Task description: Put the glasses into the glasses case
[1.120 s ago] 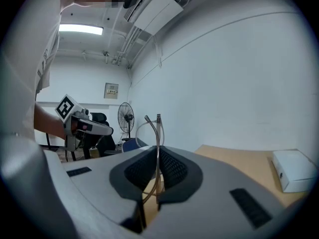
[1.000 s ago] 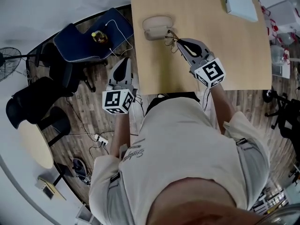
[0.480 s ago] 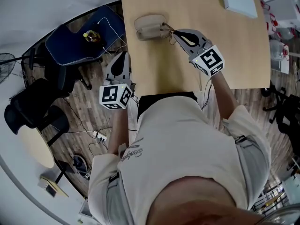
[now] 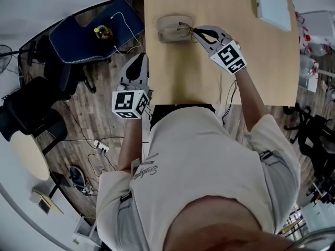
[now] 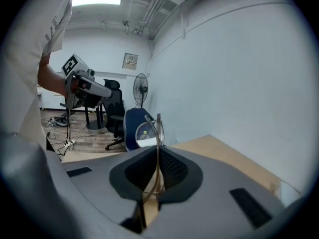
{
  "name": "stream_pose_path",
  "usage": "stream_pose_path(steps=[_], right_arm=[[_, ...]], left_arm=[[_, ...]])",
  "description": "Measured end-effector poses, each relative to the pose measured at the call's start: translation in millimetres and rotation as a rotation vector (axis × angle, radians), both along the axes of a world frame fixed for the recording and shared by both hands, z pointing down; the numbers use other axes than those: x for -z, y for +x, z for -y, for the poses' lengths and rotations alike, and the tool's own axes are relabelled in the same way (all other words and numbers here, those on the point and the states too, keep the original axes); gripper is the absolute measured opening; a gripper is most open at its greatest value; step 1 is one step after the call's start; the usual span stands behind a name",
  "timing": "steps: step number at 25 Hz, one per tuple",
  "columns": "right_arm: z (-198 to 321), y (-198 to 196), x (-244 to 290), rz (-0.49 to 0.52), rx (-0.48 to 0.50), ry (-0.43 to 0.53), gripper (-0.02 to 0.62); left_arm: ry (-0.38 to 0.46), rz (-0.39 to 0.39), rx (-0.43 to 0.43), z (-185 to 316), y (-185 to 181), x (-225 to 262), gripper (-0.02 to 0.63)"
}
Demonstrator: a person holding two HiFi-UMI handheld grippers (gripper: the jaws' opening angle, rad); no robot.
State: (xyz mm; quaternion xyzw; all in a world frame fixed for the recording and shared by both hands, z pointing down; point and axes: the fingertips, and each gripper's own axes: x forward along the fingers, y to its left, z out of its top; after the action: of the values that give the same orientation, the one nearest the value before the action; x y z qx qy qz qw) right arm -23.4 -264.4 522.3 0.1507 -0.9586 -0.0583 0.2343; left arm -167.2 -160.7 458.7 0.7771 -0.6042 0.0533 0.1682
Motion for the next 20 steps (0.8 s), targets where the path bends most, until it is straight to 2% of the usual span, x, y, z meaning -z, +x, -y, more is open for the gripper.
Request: stream_pose_path(steps=[5, 12, 20], right_arm=[[5.7, -14.9, -19.2, -0.155, 0.069, 0.022, 0.009], [5.9, -42.9, -55.2, -0.297, 0.204, 0.066, 0.009], [7.2, -60.7, -95.3, -0.439, 0.296, 0.064, 0.009]], left_arm=[[-0.016, -0.004, 0.032, -5.1, -12.9, -6.7, 0.017], [-0.036, -0.021, 0.069, -9.7, -35.0, -21.7, 0.017], [-0.046, -0.053, 0.085, -14.4, -44.6, -34.5, 0.017]])
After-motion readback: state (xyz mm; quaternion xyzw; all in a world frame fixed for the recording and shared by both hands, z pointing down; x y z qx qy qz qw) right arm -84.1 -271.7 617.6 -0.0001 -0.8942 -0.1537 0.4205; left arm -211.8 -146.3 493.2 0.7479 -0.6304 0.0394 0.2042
